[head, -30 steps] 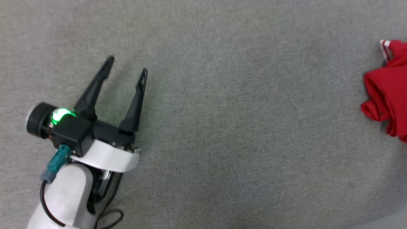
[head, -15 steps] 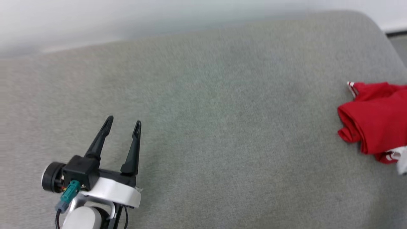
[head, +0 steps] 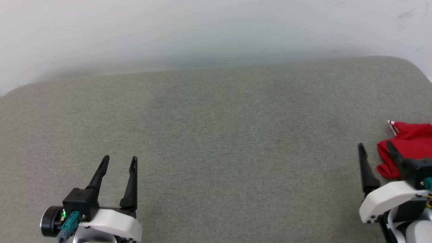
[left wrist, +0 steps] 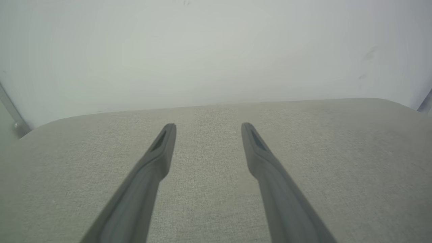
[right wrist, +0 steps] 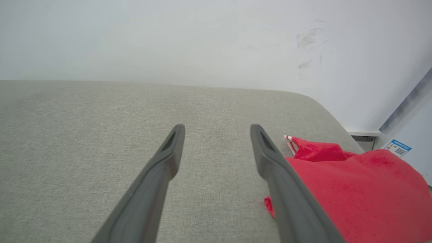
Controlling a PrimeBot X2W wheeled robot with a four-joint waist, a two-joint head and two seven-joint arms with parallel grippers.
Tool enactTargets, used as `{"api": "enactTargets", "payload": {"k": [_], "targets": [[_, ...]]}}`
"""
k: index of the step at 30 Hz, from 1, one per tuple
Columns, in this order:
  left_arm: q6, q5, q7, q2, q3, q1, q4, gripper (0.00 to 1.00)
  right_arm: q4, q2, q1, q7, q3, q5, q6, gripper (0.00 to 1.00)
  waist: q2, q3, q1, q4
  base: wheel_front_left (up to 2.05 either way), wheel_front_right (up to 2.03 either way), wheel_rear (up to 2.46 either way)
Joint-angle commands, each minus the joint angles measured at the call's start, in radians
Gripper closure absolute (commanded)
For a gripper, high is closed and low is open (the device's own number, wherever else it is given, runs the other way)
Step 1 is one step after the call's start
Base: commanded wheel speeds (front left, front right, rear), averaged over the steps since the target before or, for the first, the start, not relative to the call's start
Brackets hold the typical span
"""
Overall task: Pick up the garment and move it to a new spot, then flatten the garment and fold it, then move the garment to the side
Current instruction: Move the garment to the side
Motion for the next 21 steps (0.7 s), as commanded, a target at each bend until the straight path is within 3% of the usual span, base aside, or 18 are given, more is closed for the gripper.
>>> {"api": "enactTargets", "payload": {"k": [1,8,21], "targets": [[0.007,-0.006,-0.006,0.001,0.007,0.020,0.006,0.00,-0.013,0.007,0.023,-0.013,0.017,0.010,-0.001,0.00,0.0000,-0.026,0.0002,0.026,0.00,0.00,0.00],[0.037,-0.013,-0.008,0.011,0.036,0.085,0.016,0.00,-0.081,0.037,0.092,-0.022,0.098,0.028,-0.001,0.00,0.0000,-0.093,0.0002,0.047,0.00,0.00,0.00],[0.047,-0.008,-0.006,0.021,0.021,0.131,0.008,0.00,-0.194,0.065,0.211,-0.009,0.111,0.048,-0.001,0.00,0.0000,-0.132,0.0002,0.041,0.00,0.00,0.00]]}}
